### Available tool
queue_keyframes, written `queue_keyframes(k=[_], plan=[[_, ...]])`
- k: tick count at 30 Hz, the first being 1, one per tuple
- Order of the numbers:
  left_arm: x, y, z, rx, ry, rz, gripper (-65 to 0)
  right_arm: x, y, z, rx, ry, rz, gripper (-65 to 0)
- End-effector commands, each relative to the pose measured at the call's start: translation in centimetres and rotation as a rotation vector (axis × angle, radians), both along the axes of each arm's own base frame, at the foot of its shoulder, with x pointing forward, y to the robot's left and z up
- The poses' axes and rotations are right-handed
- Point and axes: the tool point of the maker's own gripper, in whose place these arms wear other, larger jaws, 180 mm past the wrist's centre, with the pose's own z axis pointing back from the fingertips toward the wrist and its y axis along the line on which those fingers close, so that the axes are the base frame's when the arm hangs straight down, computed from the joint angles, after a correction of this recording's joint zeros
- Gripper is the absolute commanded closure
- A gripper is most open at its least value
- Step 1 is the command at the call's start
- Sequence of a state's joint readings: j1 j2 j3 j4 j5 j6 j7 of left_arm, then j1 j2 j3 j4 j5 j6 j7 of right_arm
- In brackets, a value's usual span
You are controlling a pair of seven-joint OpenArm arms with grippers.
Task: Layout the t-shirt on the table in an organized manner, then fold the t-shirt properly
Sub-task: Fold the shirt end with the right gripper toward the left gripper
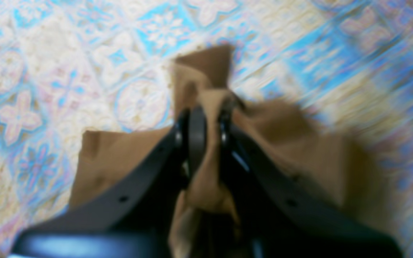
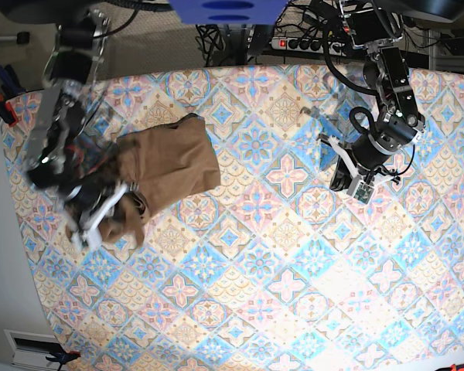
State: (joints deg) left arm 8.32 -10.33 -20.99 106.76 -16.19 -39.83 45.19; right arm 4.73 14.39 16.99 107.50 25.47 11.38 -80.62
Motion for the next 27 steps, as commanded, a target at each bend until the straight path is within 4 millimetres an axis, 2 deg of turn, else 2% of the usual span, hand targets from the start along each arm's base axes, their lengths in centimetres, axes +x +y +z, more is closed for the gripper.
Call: queue_keyframes(k=[1, 3, 4, 6, 9, 19, 21, 27], plan=[[0.7, -0.2, 1.3, -0.017, -0.051, -0.008, 0.0, -0.2, -0.2, 0.2, 0.007, -0.008, -0.014, 0.0], [0.7, -0.2, 1.3, -0.017, -0.051, -0.008, 0.0, -1.3, 0.2, -1.2, 0.033, 0.041, -0.043, 0.0], [0.7, -0.2, 1.3, -0.017, -0.051, -0.008, 0.0, -1.6, 1.2, -1.7, 0.053, 0.057, -0.039, 0.0], [0.7, -0.2, 1.3, -0.017, -0.051, -0.006, 0.0, -1.9, 3.3, -2.1, 0.085, 0.071, -0.011, 0.0], [0.7, -0.2, 1.3, -0.017, -0.051, -0.006, 0.0, -2.0, 4.9, -2.3, 0.109, 0.078, 0.014, 0.0], [0.6, -0.2, 1.2, -0.017, -0.048, -0.008, 0.0, -1.8, 5.4, -1.3, 0.111, 0.045, 0.025, 0.0], [0.6, -0.2, 1.2, -0.017, -0.048, -0.008, 0.0, -2.1, 6.5, -1.5, 0.115, 0.058, 0.051, 0.0], [0.6, -0.4, 1.2, -0.021, -0.048, -0.012, 0.0, -4.0, 11.9, -3.3, 0.187, 0.186, 0.036, 0.0]])
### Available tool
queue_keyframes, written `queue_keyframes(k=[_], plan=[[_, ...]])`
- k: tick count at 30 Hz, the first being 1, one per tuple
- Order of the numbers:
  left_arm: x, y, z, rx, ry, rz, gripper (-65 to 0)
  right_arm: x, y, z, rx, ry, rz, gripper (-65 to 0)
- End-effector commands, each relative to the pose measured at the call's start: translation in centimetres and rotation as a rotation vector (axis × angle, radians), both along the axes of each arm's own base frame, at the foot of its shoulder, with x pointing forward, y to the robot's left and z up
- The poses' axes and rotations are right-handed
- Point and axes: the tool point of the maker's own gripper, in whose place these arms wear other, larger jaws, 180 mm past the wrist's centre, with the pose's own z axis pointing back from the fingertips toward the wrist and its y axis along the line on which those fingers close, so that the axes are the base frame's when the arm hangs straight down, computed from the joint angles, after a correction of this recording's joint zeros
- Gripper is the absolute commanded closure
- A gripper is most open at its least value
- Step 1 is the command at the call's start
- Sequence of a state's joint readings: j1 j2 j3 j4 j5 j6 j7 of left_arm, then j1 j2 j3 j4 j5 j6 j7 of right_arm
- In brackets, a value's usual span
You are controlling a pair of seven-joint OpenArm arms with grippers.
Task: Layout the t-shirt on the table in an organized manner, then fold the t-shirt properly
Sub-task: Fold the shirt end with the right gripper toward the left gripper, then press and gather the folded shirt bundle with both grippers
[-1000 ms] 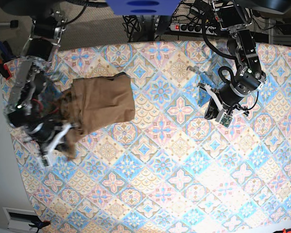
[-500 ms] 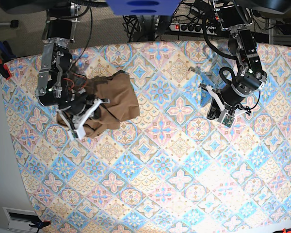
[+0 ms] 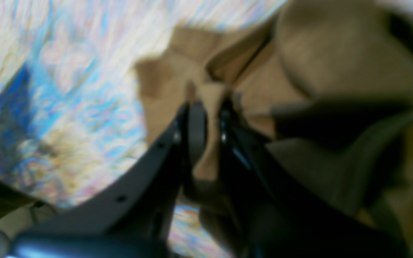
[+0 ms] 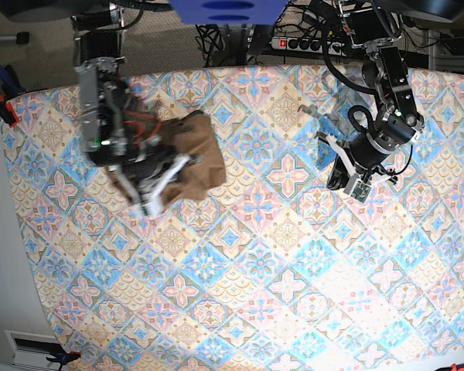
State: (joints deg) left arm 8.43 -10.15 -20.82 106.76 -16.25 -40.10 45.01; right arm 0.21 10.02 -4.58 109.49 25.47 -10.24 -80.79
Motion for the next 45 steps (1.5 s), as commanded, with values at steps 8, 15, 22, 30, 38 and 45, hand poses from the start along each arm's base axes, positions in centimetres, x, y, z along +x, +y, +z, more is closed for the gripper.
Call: queue_keyframes(k=[8, 15, 22, 30, 38, 45], plan=[[0.5, -1.0, 1.0, -0.020, -0.039, -0.028, 0.0, 0.2, 1.7, 0.7, 0.010, -0.027, 0.054, 0.0], [0.4, -2.3, 0.9, -0.025, -0.034, -0.064, 0.0, -0.4, 2.0, -0.8, 0.001, 0.022, 0.066, 0.0], [0.0, -5.8, 0.6, -0.041, -0.022, -0.168, 0.0, -2.8, 5.6, -1.6, -0.004, 0.052, 0.206, -20.2], [-1.0, -10.0, 0.3, -0.070, -0.009, -0.282, 0.0, -3.7, 6.6, -1.7, -0.003, 0.058, 0.245, -23.7], [-0.6, -11.0, 0.9, -0.100, -0.026, -0.278, 0.0, -2.2, 6.7, 0.4, 0.006, -0.018, 0.245, -23.6], [0.2, -8.1, 1.0, -0.078, -0.036, -0.191, 0.0, -0.9, 8.1, 2.0, 0.040, -0.061, 0.250, -23.6]])
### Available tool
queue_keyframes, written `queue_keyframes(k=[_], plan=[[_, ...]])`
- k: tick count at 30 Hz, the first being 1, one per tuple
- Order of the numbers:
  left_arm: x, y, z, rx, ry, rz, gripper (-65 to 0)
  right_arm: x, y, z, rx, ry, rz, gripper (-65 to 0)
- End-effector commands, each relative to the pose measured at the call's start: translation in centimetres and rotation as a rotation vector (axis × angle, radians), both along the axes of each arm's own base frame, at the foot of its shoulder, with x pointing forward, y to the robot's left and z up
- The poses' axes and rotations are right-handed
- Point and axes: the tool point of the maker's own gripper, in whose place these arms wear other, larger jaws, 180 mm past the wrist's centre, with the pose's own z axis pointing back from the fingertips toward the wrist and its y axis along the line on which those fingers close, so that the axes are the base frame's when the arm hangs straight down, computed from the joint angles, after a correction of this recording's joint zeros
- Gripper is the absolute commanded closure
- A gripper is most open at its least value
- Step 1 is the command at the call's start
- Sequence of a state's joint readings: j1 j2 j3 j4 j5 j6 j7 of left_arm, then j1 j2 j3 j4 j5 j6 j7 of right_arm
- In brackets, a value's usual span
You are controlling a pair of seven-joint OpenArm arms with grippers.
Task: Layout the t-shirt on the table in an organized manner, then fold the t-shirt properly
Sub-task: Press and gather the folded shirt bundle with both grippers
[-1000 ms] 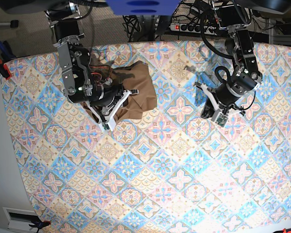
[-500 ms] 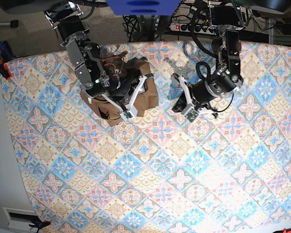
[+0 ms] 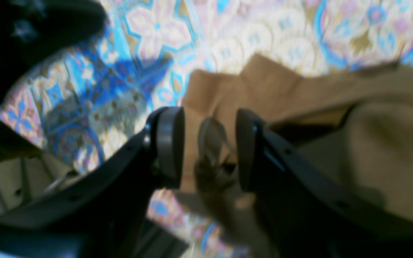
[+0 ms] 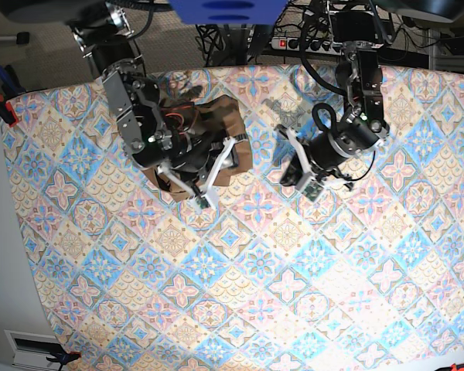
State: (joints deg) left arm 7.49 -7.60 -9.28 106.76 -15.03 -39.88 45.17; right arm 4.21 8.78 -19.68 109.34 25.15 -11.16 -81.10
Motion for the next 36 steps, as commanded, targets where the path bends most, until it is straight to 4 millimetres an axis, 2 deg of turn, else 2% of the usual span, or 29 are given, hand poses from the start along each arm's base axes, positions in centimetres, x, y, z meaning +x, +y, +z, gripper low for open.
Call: queue_keyframes(k=[1, 3, 7, 11, 13, 16, 19, 22, 24, 27, 31, 36], plan=[[0.7, 0.1, 1.4, -0.033, -0.049, 0.009, 0.0, 0.9, 1.0, 1.6, 0.046, -0.047, 0.006, -23.6], [0.9, 0.9, 1.5, -0.029, -0.051, 0.033, 0.0, 1.0, 1.0, 1.8, 0.048, -0.056, 0.005, -23.6], [0.9, 1.4, 1.4, -0.018, -0.050, 0.043, 0.0, 3.0, 1.0, 3.5, 0.088, -0.160, -0.031, -23.6], [0.7, 1.5, 1.2, -0.014, -0.045, 0.043, 0.0, 6.1, -1.3, 5.6, 0.108, -0.246, -0.126, -22.7], [0.7, 1.2, 1.1, -0.017, -0.041, 0.036, 0.0, 7.4, -2.1, 6.7, 0.108, -0.279, -0.152, -17.0], [0.7, 1.0, 1.1, -0.016, -0.039, 0.032, 0.0, 8.7, -3.7, 7.7, 0.104, -0.310, -0.196, -1.0], [0.6, 0.3, 1.1, -0.020, -0.040, 0.012, 0.0, 9.6, -7.7, 7.7, 0.059, -0.325, -0.279, 0.0], [0.1, -1.9, 1.0, -0.026, -0.033, -0.055, 0.0, 10.5, -12.6, 8.4, 0.019, -0.341, -0.388, 0.0], [-0.5, -3.8, 0.9, -0.036, -0.028, -0.110, 0.0, 10.3, -15.0, 8.2, -0.004, -0.311, -0.441, 0.0], [-1.5, -6.9, 1.0, -0.054, -0.027, -0.202, 0.0, 8.4, -17.7, 6.2, -0.050, -0.229, -0.494, 0.0], [-1.5, -11.9, 3.1, -0.119, -0.068, -0.302, 0.0, 6.5, -19.0, 4.2, -0.088, -0.176, -0.509, 0.0], [-1.1, -16.5, 4.4, -0.217, -0.069, -0.349, 0.0, 4.8, -18.9, 2.4, -0.100, -0.123, -0.507, 0.0]])
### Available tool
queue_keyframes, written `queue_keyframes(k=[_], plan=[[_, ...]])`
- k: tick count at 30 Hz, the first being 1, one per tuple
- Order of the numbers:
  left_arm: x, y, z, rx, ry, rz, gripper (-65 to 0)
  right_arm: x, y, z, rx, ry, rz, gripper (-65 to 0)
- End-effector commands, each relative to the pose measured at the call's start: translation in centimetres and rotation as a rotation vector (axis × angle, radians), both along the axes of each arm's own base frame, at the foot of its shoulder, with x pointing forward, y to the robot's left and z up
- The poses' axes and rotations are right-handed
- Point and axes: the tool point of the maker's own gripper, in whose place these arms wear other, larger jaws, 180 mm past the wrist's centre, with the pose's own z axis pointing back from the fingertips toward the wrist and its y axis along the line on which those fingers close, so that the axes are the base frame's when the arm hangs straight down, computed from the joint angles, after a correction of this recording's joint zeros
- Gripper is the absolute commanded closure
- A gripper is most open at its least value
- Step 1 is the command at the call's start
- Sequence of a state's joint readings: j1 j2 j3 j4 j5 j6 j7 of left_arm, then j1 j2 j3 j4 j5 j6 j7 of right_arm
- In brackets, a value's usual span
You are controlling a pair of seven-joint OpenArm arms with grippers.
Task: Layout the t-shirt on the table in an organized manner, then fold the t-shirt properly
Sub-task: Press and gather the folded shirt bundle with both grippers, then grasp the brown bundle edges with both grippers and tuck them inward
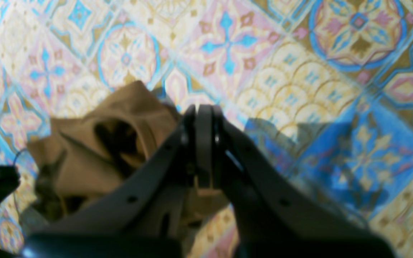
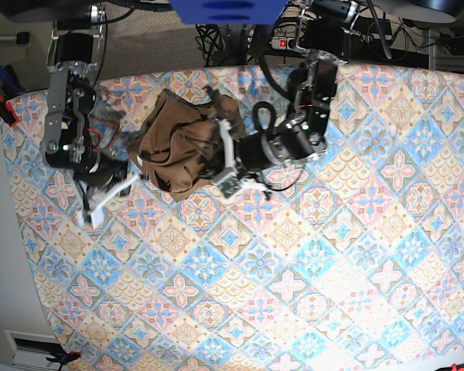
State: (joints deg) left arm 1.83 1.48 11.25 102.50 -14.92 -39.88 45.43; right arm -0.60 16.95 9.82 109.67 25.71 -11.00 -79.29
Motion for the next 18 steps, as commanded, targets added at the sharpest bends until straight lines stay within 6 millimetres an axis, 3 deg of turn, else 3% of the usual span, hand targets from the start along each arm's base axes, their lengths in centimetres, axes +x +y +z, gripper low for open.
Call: queue_keyframes(k=[1, 4, 8, 11, 18], plan=[[0.6, -1.3, 2.0, -0.062, -0.042, -0.013, 0.0, 0.8, -0.2, 1.1, -0.006, -0.045, 0.001, 0.0], [0.2, -2.5, 2.5, -0.069, -0.052, -0.050, -1.8, 0.7, -0.3, 1.1, -0.007, -0.044, 0.001, 0.0], [0.0, -2.0, 1.9, -0.049, -0.046, -0.053, -9.0, 0.7, -0.3, 1.0, -0.007, -0.042, 0.000, 0.0], [-0.9, -1.4, 0.8, 0.010, -0.053, -0.099, -9.4, 0.7, -0.3, 1.0, -0.007, -0.041, 0.001, 0.0], [-2.7, -1.2, 1.6, 0.070, -0.131, -0.195, -9.6, 0.7, -0.1, 1.0, -0.007, -0.039, 0.006, 0.0]])
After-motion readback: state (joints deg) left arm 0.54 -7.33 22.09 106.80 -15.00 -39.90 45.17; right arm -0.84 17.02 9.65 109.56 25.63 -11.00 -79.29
